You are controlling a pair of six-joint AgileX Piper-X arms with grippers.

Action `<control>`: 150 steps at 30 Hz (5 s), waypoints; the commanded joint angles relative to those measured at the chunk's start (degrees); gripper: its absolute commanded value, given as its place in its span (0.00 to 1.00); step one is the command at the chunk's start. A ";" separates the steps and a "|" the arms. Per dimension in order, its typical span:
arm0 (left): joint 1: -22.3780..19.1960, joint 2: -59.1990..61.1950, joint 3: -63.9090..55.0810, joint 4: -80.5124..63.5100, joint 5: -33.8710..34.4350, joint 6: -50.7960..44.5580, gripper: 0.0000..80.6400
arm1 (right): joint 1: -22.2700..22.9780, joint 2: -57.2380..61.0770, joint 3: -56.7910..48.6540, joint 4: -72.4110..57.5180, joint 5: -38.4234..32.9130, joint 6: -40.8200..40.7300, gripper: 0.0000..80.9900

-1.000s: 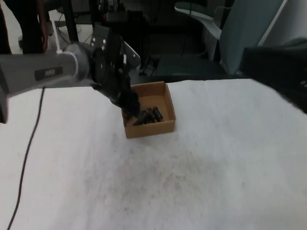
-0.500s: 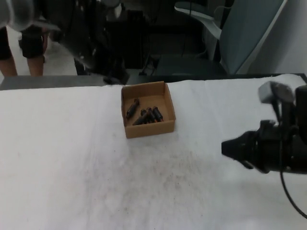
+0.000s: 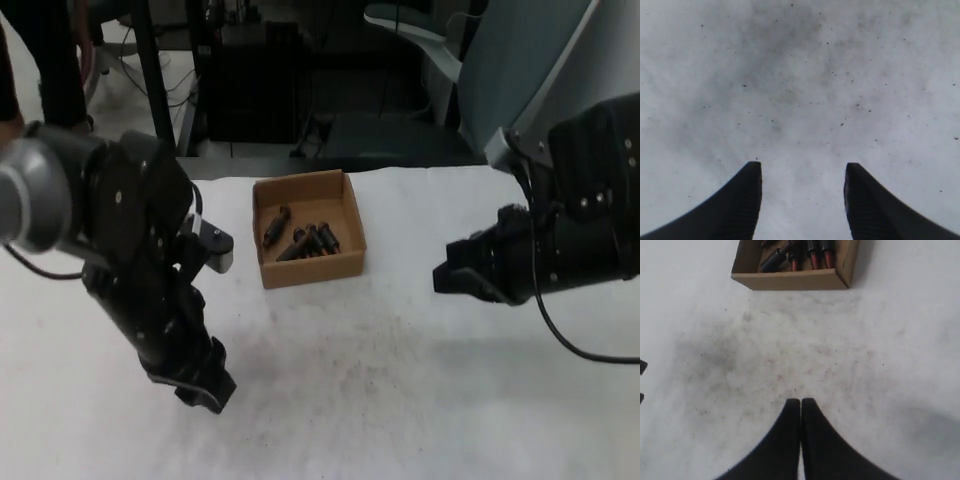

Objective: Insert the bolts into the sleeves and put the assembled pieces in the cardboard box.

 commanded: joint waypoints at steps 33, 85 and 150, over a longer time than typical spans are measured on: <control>-0.36 -4.23 0.57 -2.32 1.57 -2.55 0.59 | -0.14 0.77 -2.41 -3.87 0.14 -0.46 0.01; -0.36 -4.23 0.57 -2.32 1.57 -2.55 0.59 | -0.14 0.77 -2.41 -3.87 0.14 -0.46 0.01; -0.36 -4.23 0.57 -2.32 1.57 -2.55 0.59 | -0.14 0.77 -2.41 -3.87 0.14 -0.46 0.01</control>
